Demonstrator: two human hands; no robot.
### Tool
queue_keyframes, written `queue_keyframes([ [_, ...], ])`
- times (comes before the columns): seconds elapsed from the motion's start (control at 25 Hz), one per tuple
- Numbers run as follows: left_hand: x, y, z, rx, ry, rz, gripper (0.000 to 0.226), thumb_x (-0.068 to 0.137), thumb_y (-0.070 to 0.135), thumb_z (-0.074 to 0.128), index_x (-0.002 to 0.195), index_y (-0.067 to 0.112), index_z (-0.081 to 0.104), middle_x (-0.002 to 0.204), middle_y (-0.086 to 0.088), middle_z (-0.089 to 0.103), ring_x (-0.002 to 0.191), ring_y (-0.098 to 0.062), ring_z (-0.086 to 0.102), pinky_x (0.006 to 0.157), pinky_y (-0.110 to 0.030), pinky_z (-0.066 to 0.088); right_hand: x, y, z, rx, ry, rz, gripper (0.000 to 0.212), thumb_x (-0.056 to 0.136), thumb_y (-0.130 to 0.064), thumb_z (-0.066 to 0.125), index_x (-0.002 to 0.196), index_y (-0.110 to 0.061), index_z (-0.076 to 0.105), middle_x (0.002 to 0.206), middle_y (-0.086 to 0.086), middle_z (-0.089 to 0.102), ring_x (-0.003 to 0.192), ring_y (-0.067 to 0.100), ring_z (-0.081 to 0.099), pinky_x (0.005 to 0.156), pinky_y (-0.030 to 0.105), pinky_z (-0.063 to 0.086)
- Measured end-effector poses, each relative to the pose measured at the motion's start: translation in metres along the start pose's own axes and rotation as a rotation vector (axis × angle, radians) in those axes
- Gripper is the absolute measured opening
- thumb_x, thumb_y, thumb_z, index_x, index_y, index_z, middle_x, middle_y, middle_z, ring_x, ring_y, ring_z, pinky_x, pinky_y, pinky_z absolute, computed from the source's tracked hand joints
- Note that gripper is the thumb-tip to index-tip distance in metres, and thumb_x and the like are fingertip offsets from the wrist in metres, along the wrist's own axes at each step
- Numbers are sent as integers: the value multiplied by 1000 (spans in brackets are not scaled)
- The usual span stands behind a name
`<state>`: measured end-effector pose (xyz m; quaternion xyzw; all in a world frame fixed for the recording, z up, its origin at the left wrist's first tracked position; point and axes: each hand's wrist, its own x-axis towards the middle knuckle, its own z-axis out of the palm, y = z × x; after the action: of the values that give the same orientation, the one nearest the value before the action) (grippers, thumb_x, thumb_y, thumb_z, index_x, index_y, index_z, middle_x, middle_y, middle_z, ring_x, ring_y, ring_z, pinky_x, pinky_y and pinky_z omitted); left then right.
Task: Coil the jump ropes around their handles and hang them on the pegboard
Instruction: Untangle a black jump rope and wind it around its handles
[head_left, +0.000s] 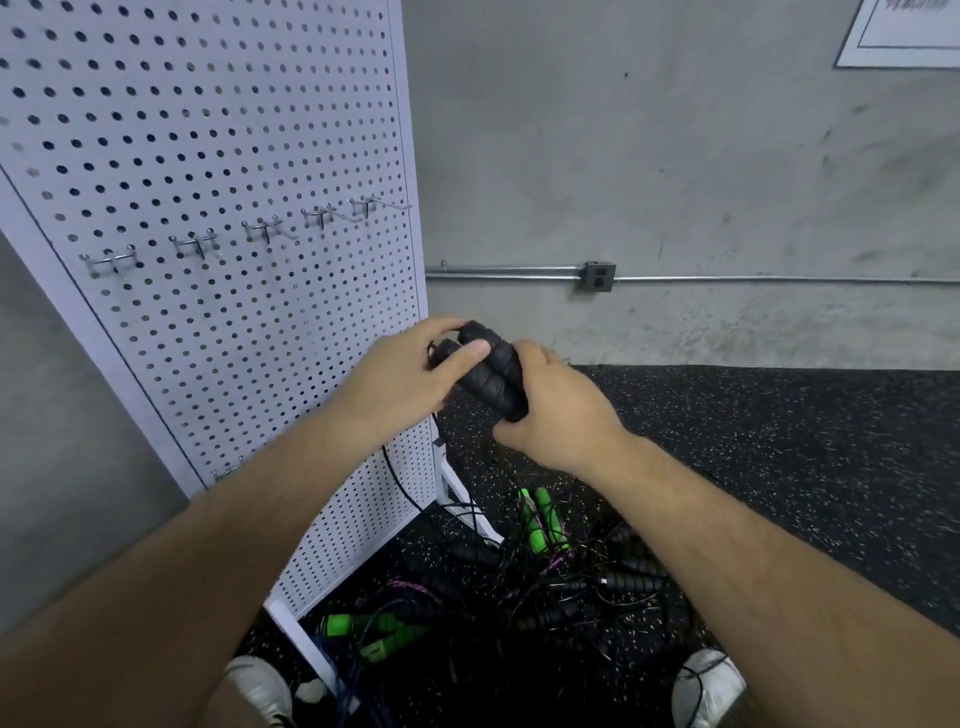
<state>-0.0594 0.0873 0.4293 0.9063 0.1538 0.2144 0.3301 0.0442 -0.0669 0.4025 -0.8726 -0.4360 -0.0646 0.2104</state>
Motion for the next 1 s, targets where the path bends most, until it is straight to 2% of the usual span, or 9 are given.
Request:
queue_keyframes([
  [0.04, -2, 0, -9, 236, -25, 15, 58, 91, 71, 51, 142, 46, 48, 80, 15, 63, 71, -2, 56, 74, -26, 50, 1, 6, -4, -51, -13, -20, 70, 74, -32, 77, 132, -17, 42, 118, 6, 56, 95, 28, 60, 75, 37, 51],
  [0.12, -1, -2, -19, 581, 1, 108, 80, 82, 82, 48, 151, 41, 39, 96, 4, 57, 87, -10, 49, 76, -31, 46, 4, 15, -8, -121, -52, -65, 75, 73, -33, 78, 136, -18, 41, 120, 4, 56, 96, 27, 60, 77, 37, 51],
  [0.2, 2, 0, -18, 651, -52, 294, 105, 73, 85, 57, 157, 29, 29, 136, -1, 45, 123, -16, 42, 107, -40, 42, 6, 17, -9, -127, -109, -130, 80, 72, -34, 79, 140, -18, 40, 121, 5, 57, 97, 27, 60, 79, 37, 51],
  [0.28, 8, 0, -9, 749, -177, 432, 117, 69, 81, 67, 158, 17, 25, 152, -2, 35, 140, -20, 33, 119, -41, 25, 9, 16, -9, -94, -122, -195, 79, 72, -34, 79, 139, -16, 41, 120, 5, 57, 99, 27, 60, 78, 34, 48],
  [0.44, 14, -22, 12, 811, -44, 550, 62, 78, 48, 78, 126, 16, 53, 112, 0, 57, 103, -19, 55, 91, -33, 44, 15, 11, -5, -79, -143, -265, 78, 72, -34, 77, 138, -15, 42, 122, 5, 59, 101, 26, 60, 84, 37, 50],
  [0.56, 22, -32, 9, 763, 25, 497, 46, 80, 44, 76, 110, 17, 54, 93, 4, 48, 83, -13, 47, 76, -29, 43, 19, 17, -1, -94, -8, -244, 72, 73, -40, 73, 136, -18, 45, 123, 3, 57, 105, 27, 57, 88, 41, 50],
  [0.76, 28, -42, 12, 801, 114, 480, 51, 81, 49, 72, 113, 13, 54, 101, -2, 53, 91, -18, 49, 80, -35, 44, 28, 21, 7, 56, 60, -160, 49, 85, -21, 71, 127, -12, 47, 119, 6, 48, 87, 25, 58, 73, 34, 45],
  [0.92, 32, -41, 13, 796, 185, 639, 80, 87, 71, 55, 136, 8, 52, 118, -8, 59, 107, -26, 56, 93, -43, 48, 30, 17, 5, 49, 132, -193, 54, 84, -16, 73, 130, -9, 47, 123, 9, 48, 94, 28, 57, 75, 33, 42],
  [1.0, 36, -40, 11, 814, 191, 681, 88, 89, 77, 40, 144, 9, 48, 113, -9, 61, 99, -27, 59, 84, -43, 52, 29, 18, 2, 79, 155, -191, 61, 82, -17, 76, 134, -11, 45, 126, 7, 48, 101, 26, 58, 79, 31, 44],
])
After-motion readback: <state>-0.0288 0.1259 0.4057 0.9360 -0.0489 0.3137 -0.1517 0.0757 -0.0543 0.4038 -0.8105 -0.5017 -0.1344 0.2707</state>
